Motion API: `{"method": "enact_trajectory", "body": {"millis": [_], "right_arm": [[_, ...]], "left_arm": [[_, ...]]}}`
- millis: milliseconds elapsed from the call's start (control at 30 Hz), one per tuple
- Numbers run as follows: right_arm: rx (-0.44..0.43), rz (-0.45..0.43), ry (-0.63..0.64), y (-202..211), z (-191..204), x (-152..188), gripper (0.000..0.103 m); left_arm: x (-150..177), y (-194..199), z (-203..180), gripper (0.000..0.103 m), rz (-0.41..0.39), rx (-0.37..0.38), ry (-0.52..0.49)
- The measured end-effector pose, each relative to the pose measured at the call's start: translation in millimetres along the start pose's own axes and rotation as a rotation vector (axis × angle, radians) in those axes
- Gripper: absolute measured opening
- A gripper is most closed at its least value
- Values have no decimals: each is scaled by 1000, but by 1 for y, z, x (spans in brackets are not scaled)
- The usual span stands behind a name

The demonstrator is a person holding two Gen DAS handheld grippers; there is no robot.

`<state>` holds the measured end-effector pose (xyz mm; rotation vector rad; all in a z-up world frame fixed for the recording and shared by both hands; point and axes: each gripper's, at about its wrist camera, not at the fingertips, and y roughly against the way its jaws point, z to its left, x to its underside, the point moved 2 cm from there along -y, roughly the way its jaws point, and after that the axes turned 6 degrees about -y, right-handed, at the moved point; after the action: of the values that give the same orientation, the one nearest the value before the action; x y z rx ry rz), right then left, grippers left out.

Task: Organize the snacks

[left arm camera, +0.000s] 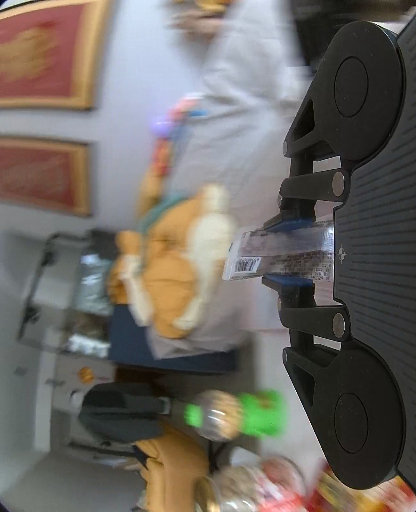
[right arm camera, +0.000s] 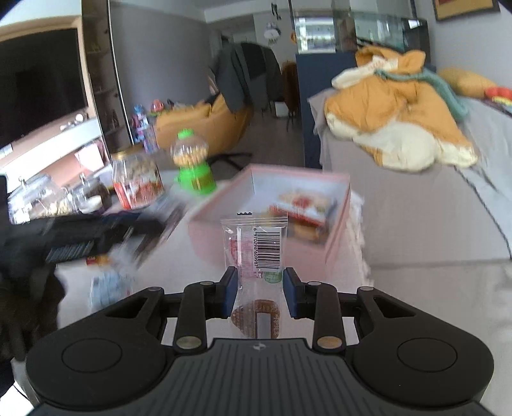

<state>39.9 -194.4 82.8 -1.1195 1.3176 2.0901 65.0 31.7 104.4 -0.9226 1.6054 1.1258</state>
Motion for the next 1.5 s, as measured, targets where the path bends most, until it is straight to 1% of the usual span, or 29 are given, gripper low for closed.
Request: {"method": "enact_trajectory", "body": {"millis": [33, 67, 100, 133, 167, 200, 233, 267, 300, 367, 433, 500, 533, 567, 600, 633, 667, 733, 767, 867, 933, 1067, 1100, 1167, 1233, 1333, 1367, 1400, 1500], "right_arm": [[0, -11, 1, 0, 0, -8, 30], [5, -23, -1, -1, 0, -16, 30], [13, -36, -4, -2, 0, -23, 30], [24, -52, -6, -3, 0, -31, 30], [37, -66, -6, -4, 0, -37, 30], [49, -79, -7, -4, -1, -43, 30], [58, -92, -10, -5, -1, -48, 30], [62, -105, -18, -5, -3, -54, 30], [58, -117, -29, -6, -5, -60, 30], [52, -134, -48, -12, -7, -75, 30], [44, -134, -61, -27, -6, -90, 30], [28, -107, -63, -54, -1, -109, 32], [28, -89, -53, -71, 3, -119, 34], [41, -73, -44, -89, 6, -127, 39], [69, -50, -41, -108, 8, -132, 54], [94, -25, -36, -122, 11, -134, 60], [113, -2, -28, -136, 13, -133, 60], [120, 31, -22, -148, 18, -124, 60], [107, 45, -31, -151, 20, -117, 60], [30, 91, -66, -153, 34, -92, 66], [-23, 119, -56, -155, 53, -74, 70], [-128, 194, 39, -160, 106, -37, 76], [-156, 217, 54, -162, 118, -28, 79], [-226, 280, 74, -169, 142, -8, 80], [-263, 328, 101, -176, 162, 9, 80], [-264, 375, 177, -184, 189, 36, 80], [-260, 386, 212, -186, 197, 44, 83], [-257, 360, 241, -183, 202, 49, 87], [-238, 346, 349, -172, 208, 60, 87]], "left_arm": [[-8, -17, 8, 37, -23, 0, 61], [-12, -40, 17, 37, 11, -15, 131], [-10, -62, 24, 32, 101, -38, 187], [-6, -82, 30, 27, 199, -47, 216], [1, -95, 35, 25, 252, -32, 237], [9, -98, 40, 25, 251, 1, 255], [16, -94, 44, 25, 225, 24, 266], [21, -86, 49, 25, 197, 22, 277], [26, -75, 54, 26, 168, 6, 291], [33, -52, 64, 26, 144, -30, 294], [40, -29, 72, 26, 147, -86, 263], [45, -3, 83, 26, 151, -146, 230], [47, 11, 90, 26, 144, -171, 222], [49, 27, 100, 26, 136, -207, 220], [53, 44, 110, 26, 132, -261, 225], [56, 59, 119, 26, 132, -315, 234], [62, 71, 129, 26, 138, -357, 247], [73, 90, 148, 26, 156, -411, 290], [79, 97, 158, 26, 166, -425, 318], [96, 114, 177, 26, 176, -456, 376], [102, 126, 181, 26, 165, -479, 394], [103, 137, 181, 26, 135, -488, 396], [101, 136, 181, 26, 128, -482, 387], [95, 131, 181, 26, 114, -465, 361], [89, 122, 178, 26, 101, -453, 328], [79, 103, 181, 26, 78, -439, 273], [76, 95, 183, 26, 81, -437, 264], [74, 85, 185, 26, 94, -439, 256], [76, 61, 188, 26, 152, -459, 230]]}}
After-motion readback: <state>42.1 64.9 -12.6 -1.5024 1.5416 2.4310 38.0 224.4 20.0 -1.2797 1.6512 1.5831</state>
